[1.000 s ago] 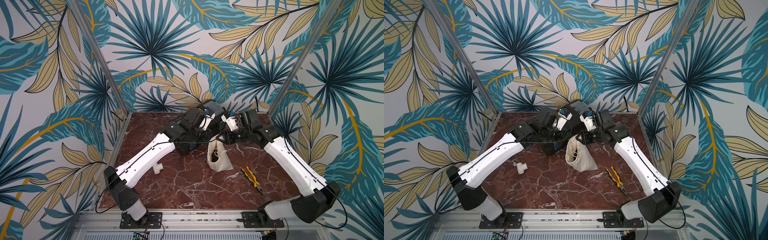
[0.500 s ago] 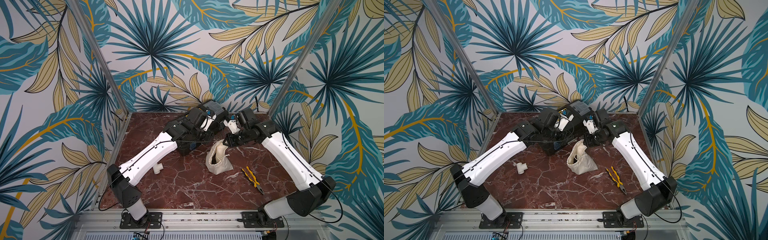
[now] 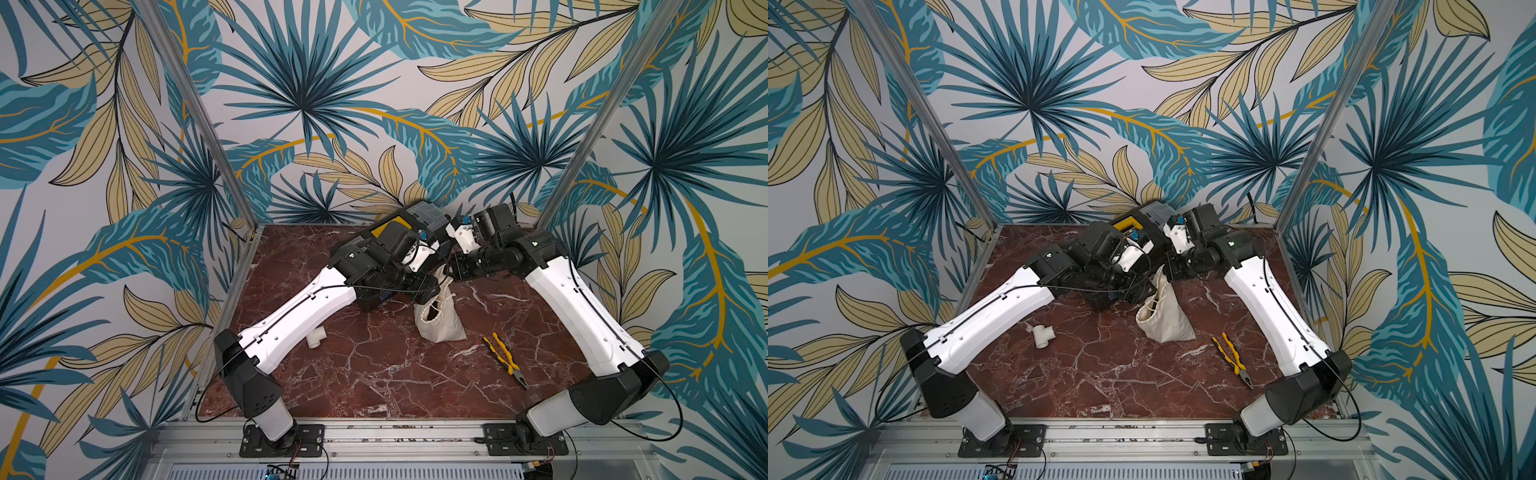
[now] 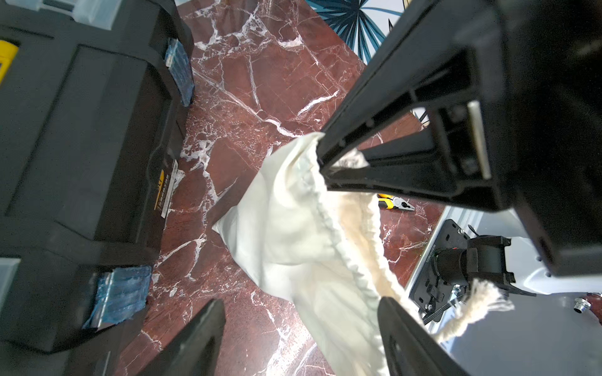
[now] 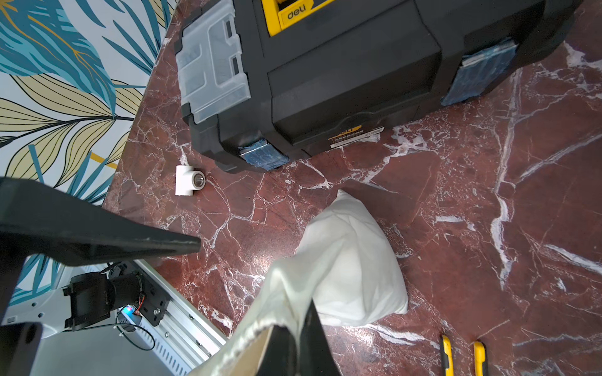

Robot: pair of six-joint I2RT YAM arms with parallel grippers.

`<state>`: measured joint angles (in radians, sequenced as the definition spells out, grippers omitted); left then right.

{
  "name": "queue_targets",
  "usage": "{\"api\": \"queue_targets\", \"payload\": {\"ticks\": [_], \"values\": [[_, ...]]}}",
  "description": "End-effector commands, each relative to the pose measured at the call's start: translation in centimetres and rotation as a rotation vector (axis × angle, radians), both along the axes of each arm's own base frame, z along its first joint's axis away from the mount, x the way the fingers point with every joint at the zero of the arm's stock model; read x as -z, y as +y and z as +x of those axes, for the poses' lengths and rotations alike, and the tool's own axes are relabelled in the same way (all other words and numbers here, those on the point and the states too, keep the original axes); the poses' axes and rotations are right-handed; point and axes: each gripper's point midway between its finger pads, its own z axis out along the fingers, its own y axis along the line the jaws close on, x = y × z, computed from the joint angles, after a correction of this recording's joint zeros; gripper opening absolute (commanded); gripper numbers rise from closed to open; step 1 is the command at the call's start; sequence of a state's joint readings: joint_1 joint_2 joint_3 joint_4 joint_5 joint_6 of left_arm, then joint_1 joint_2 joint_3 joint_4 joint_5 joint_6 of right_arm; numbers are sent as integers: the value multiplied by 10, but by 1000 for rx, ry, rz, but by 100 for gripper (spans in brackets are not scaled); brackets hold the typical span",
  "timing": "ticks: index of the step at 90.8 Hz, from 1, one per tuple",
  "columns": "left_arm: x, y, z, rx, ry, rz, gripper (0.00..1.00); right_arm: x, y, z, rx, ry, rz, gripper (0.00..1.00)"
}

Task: Close the soil bag
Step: Adjust the soil bag at the center of the board.

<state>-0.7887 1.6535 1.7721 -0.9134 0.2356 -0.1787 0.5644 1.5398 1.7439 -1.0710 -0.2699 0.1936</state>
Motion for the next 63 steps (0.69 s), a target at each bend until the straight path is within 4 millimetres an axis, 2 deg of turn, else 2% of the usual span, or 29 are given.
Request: {"api": "queue_targets", "payload": {"ticks": [1,18,26,63], "values": [[-2,8,2,-29,-25,26,82,-1,2,0,-12,2,11,0],[-29,8,8,-58,-93,-50,93,3,3,0,-10,11,11,0],[-33,4,7,-43,-89,-78,96,5,3,0,-12,15,9,0],[3,3,12,-48,-32,14,94,4,2,-1,-14,14,4,0]]}}
